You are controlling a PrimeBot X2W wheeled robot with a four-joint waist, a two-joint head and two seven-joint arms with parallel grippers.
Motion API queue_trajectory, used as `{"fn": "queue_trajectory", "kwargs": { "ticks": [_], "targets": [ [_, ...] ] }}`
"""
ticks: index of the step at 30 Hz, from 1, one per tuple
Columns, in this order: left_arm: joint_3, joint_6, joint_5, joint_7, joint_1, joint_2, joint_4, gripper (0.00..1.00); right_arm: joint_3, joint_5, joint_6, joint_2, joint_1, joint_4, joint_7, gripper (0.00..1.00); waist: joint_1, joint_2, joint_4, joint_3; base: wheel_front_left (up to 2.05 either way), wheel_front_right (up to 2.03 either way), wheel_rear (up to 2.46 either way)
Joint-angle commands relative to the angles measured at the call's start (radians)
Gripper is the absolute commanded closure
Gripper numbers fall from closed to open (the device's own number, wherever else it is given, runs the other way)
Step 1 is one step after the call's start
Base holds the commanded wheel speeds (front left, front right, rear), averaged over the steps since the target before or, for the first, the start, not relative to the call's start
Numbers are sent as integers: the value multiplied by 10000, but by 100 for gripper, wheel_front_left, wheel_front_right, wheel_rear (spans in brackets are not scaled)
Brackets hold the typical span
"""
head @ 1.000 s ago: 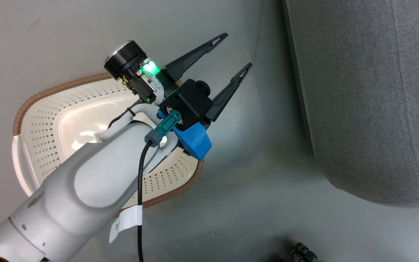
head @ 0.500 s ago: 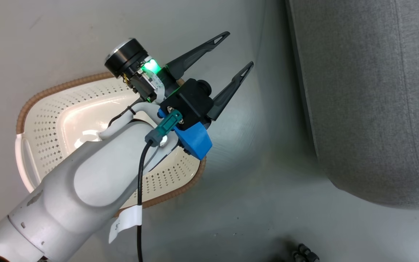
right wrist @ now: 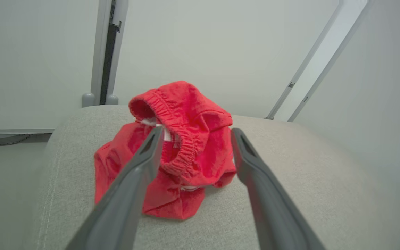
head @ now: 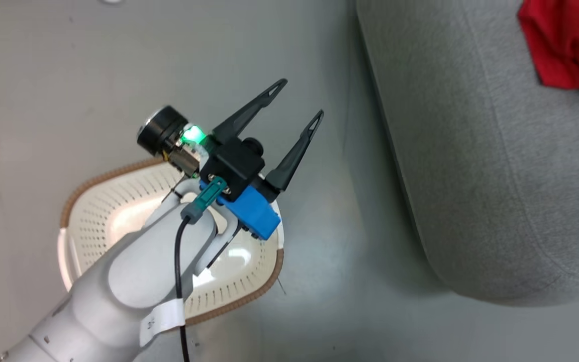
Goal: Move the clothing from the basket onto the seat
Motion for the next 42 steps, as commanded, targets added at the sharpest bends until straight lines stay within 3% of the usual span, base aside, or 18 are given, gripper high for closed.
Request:
{"fn": "queue_trajectory", "kwargs": {
  "ticks": [1,10,24,33,42],
  "targets": [
    [116,73,-60,-43,204,-11,39,0,145,17,1,90,248,-141,-38,0,0,0,84,-793,0,0,0],
    [2118,482,-302,-86,1827,-36,-598,0,2131,501,1,562,1272,-1281,-38,0,0,0,774,-2437,0,0,0],
    [5809,319,855,-88,4691,-602,-1298,0,4440,1150,1,1331,2288,-1130,-39,0,0,0,1960,-4048,0,0,0],
    [7648,-118,1675,-89,6270,-1202,-1376,0,4608,1364,1,1579,3009,-616,-38,0,0,0,2317,-4767,0,0,0],
    [8759,-633,2268,-89,7204,-1854,-1301,0,4539,1410,1,1718,3686,-165,-38,0,0,0,2483,-5053,0,0,0]
  ]
}}
